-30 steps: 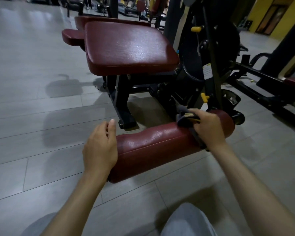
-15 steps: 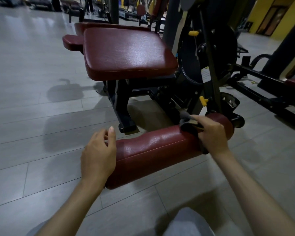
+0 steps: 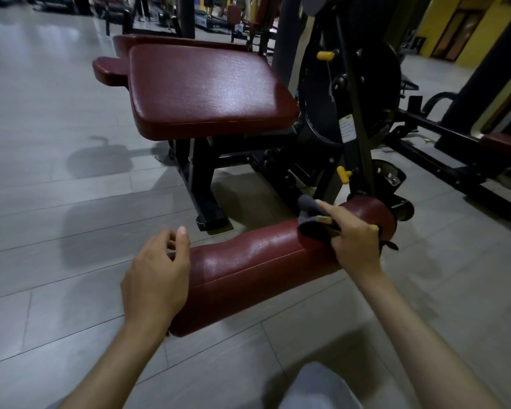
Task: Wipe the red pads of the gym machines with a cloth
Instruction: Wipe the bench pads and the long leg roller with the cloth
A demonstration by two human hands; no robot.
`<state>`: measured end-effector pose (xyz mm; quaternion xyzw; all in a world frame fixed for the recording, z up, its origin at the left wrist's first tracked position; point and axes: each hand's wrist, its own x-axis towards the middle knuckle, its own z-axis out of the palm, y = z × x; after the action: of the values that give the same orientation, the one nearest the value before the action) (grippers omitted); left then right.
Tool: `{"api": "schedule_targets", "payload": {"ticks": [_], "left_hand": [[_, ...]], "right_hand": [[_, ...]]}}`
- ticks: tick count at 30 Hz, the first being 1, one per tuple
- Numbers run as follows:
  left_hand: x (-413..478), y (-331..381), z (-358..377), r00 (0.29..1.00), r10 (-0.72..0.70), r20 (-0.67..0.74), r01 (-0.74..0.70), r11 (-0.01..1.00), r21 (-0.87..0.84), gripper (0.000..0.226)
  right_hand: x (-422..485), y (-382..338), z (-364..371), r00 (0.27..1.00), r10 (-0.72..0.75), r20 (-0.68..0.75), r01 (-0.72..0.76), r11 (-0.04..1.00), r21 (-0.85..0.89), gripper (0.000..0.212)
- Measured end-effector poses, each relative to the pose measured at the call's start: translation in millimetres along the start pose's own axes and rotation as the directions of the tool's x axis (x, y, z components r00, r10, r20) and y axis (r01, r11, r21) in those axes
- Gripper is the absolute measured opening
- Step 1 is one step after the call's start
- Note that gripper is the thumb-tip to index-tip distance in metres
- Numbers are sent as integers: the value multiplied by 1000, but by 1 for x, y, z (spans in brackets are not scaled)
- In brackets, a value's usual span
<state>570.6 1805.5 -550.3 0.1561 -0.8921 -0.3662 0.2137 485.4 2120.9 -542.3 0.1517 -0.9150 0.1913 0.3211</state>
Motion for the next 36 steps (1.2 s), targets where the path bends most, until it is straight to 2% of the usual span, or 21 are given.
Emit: {"api": "schedule_targets", "payload": {"ticks": [2,4,7,9,11,15,17,21,23,24,26,27,29,31,32,34,36], "left_hand": [[-1,1,0,1000,-4,2,4,1000,-2,41],[0,0,0,1000,-8,-1,8,1000,-5,41],[1,-2,1,1000,-10,-5,10,1000,-9,42],[1,-3,2,1000,-15,-10,15,1000,-24,43],[1,-3,2,1000,-11,-15,11,999,-33,44],[2,-4,3,1000,15,-18,-15,999,-44,42],[2,-3,3,999,22,-23,-23,999,-47,41],[1,0,1,999,38,-19,-40,997,-69,33],[0,-1,0,999,41,-11,-41,996,-78,29],[1,-1,0,999,38,-11,-39,996,-81,28],[1,-2,0,999,42,-17,-44,996,-76,26],[1,-3,0,999,48,-23,-49,996,-74,25],[2,-5,1,998,60,-32,-62,995,-83,24],[1,-6,1,996,79,-39,-82,992,-92,22],[0,-6,0,995,92,-40,-95,991,-98,22],[-2,-6,-2,992,118,-47,-123,983,-137,22],[-6,-8,-2,990,116,-76,-130,966,-225,24]], "right_hand": [[11,29,-10,1000,27,-4,-27,998,-58,57],[31,59,-21,992,128,-16,-129,979,-155,57],[50,80,-27,924,373,-87,-383,893,-235,56],[53,77,-27,880,459,-124,-475,850,-227,57],[49,58,-24,895,438,-83,-445,864,-234,56],[27,-11,-13,963,257,79,-238,952,-193,49],[14,-50,-7,983,159,94,-144,978,-152,47],[1,-121,4,991,63,114,-63,998,-5,41],[7,-141,17,986,-22,167,40,993,-107,30],[18,-143,23,980,-10,199,45,984,-174,25],[50,-139,31,944,128,303,-51,967,-248,20],[65,-134,34,900,212,381,-112,956,-270,18],[89,-123,35,758,329,563,-182,936,-302,21],[97,-118,33,621,353,700,-231,936,-266,34],[94,-117,30,589,353,726,-261,934,-242,37],[80,-117,19,622,335,708,-280,939,-199,35],[58,-114,8,715,299,632,-253,953,-165,27]]}}
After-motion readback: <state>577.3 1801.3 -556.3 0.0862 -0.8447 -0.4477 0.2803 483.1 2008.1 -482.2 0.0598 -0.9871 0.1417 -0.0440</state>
